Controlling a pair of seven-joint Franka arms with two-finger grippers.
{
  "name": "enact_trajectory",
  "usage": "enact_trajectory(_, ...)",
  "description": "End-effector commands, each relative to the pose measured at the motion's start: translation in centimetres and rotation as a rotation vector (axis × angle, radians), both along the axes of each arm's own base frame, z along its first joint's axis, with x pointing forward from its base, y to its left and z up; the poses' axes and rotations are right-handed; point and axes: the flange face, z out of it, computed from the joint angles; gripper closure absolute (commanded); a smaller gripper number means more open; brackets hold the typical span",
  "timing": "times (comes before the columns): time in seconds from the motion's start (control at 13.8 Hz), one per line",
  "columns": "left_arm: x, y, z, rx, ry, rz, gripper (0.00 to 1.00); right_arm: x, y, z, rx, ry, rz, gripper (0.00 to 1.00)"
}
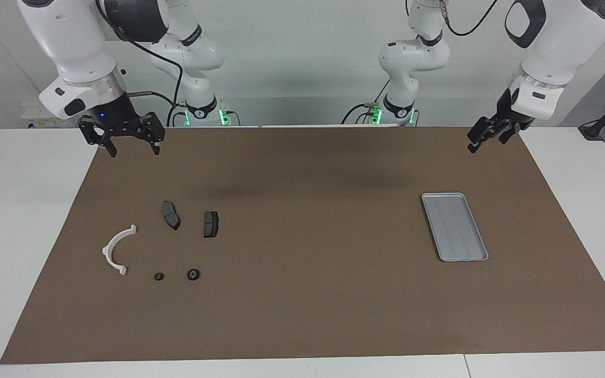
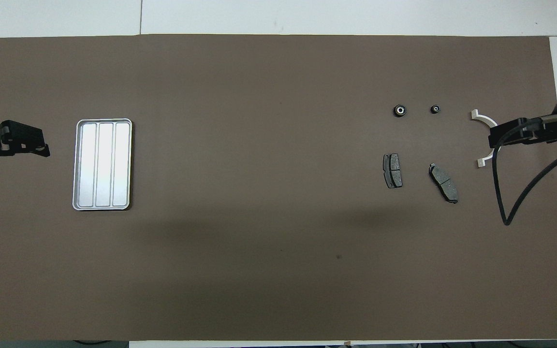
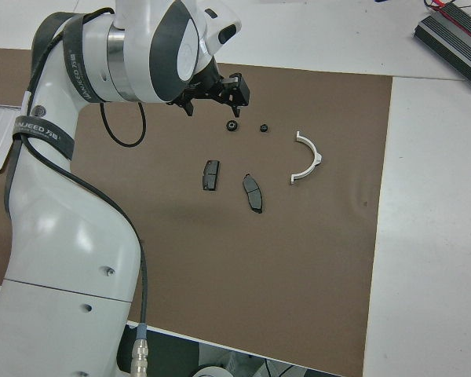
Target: Place bearing gear from tray to pile
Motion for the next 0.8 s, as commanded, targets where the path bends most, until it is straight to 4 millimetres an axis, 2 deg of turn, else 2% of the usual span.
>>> enact_trajectory(0.0,-0.1,-0.1,0.0,-0.011,0.013,-0.002,0.00,-1.9,0.2,-0.9,0.021,-0.053,-0.007,0.00)
enact_trajectory(0.29,-0.1,-0.1,0.1,-0.012,0.012,-0.002,0.00,-2.5,0.3,-0.5,0.027,-0.058,-0.006,0.00)
enact_trajectory(0.44,0.0,0.0,-0.1,-0.011,0.013,-0.001,0.00,-2.5,0.3,1.0,0.069,-0.075,-0.029,0.00)
enact_trajectory(0.58,-0.1,0.0,0.0,-0.011,0.012,-0.001,0.00,-2.8,-0.1,1.7,0.066,-0.007,-0.036,0.00)
enact_trajectory(0.73,-0.1,0.0,0.0,-0.011,0.012,-0.001,0.00,-3.6,-0.3,1.6,0.057,0.045,-0.044,0.00)
